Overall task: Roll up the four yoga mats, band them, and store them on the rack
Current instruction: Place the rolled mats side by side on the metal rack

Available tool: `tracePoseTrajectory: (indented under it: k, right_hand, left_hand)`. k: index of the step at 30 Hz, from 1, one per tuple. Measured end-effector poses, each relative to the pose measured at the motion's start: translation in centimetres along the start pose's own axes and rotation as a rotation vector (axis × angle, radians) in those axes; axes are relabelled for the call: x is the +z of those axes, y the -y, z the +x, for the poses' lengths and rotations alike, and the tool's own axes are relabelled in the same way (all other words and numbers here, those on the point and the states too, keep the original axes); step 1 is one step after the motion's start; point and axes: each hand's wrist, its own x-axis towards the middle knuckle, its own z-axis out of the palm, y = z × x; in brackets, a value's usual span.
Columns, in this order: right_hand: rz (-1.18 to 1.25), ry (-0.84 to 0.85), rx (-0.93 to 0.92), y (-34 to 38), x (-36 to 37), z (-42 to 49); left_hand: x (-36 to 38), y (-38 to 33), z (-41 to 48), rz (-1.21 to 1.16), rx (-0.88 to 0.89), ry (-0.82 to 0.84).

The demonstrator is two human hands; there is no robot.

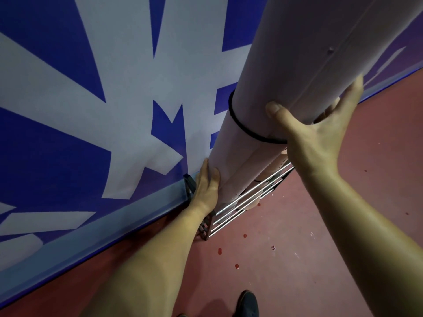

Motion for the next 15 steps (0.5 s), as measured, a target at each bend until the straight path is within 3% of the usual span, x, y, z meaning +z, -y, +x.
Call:
tracePoseTrajectory:
  k: [5, 10, 15]
  right_hand:
    - [-0.01, 0.086, -0.025, -0.6, 1.4, -1.5]
    - [-0.057, 0.214, -0.04, -0.9, 2.9, -1.6]
    - [-0.015, 0.137, 0.053, -2.4, 2.7, -3.6]
  left_hand:
    - [0.0, 0.6, 0.0, -0.004, 0.166, -0.103]
    - [-0.4, 1.6, -0.1, -0.307, 0.034, -0.068]
    - [-0.3, 1.3, -0.7, -0.151, 0.065, -0.117]
